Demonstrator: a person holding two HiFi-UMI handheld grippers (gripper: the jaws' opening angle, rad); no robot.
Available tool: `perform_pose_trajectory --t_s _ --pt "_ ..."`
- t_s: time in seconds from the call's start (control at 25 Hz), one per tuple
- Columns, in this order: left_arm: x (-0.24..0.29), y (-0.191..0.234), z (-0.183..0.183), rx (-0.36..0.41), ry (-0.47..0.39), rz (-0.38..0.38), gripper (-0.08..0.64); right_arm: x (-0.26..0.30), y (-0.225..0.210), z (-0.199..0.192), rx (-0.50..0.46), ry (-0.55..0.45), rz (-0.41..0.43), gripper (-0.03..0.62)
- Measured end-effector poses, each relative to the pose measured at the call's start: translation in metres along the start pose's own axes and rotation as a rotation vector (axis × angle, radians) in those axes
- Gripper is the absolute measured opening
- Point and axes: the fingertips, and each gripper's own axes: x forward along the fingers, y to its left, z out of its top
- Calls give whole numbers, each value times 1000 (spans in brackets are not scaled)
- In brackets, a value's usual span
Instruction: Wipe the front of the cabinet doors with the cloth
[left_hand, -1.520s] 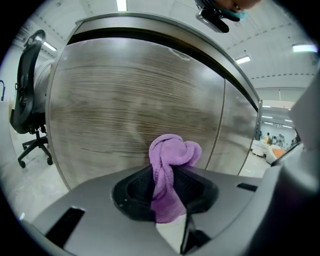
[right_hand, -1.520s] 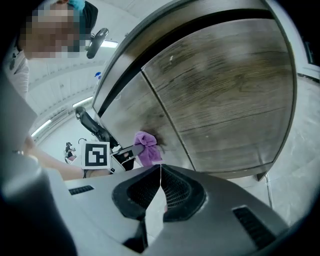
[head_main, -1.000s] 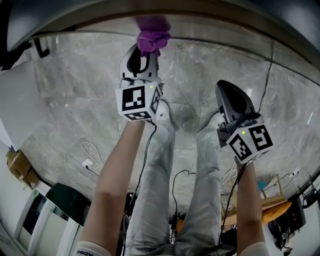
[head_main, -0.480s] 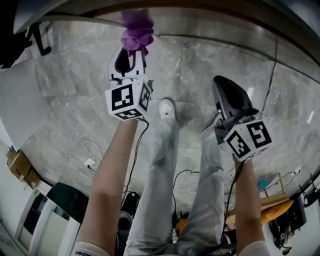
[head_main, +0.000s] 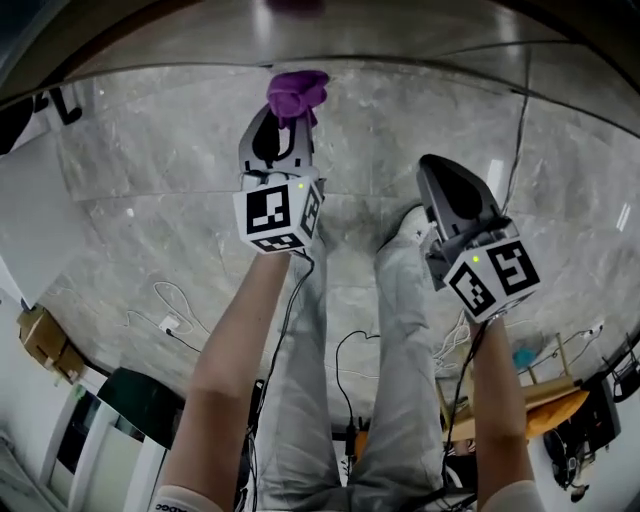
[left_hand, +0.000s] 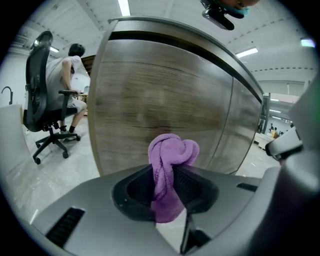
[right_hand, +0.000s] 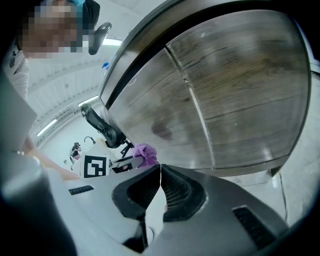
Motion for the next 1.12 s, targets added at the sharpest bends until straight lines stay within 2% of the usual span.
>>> perform_pose_trajectory --t_s 0.28,0.52,0.68,0.84,1.12 --pt "50 -126 -16 -15 8 -94 101 -56 -75 -11 33 6 -31 28" --pt "98 -173 -32 13 15 -126 101 -71 -122 -38 63 16 -49 28" --pt "116 -169 -35 -3 12 -109 101 -61 -139 -52 53 28 -48 28" --pt "118 -153 -37 29 15 -129 101 -37 -139 -58 44 33 -49 28" --pt "105 -71 -44 52 40 -63 100 -5 -106 -42 32 -8 -46 28"
